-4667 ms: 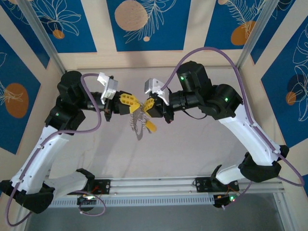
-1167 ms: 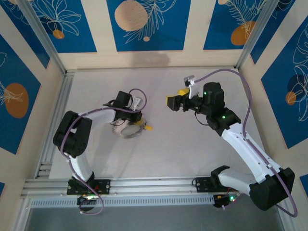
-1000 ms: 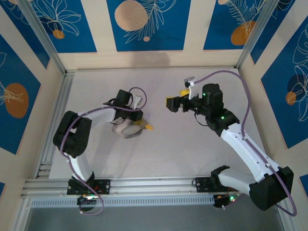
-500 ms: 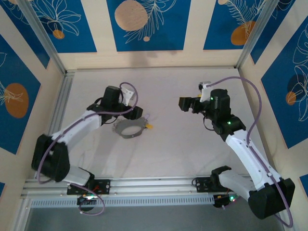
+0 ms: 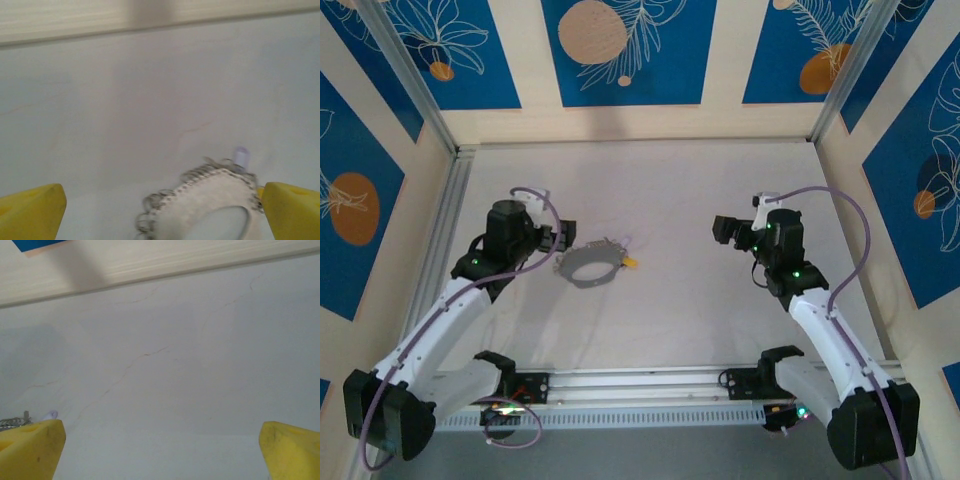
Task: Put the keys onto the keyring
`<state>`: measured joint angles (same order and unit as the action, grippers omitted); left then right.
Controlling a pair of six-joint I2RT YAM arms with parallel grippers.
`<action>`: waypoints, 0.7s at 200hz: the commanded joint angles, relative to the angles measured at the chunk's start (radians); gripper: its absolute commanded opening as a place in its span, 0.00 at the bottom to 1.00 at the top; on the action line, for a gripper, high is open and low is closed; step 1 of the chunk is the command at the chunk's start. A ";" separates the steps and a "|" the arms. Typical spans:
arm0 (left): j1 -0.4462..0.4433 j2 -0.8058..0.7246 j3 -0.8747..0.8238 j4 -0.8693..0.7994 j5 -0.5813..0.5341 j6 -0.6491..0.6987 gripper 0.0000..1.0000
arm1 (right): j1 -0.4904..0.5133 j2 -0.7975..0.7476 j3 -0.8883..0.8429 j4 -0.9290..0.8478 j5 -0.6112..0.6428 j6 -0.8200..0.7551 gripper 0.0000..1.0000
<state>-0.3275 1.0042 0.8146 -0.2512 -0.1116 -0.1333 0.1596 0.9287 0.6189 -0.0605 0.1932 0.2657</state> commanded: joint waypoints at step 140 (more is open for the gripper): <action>0.216 0.391 -0.263 0.750 -0.311 0.106 1.00 | -0.180 0.380 -0.257 0.795 -0.202 -0.177 0.99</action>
<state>-0.1448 1.3312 0.5819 0.2771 -0.4011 -0.0669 -0.0147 1.2392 0.3687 0.5636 0.0391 0.1192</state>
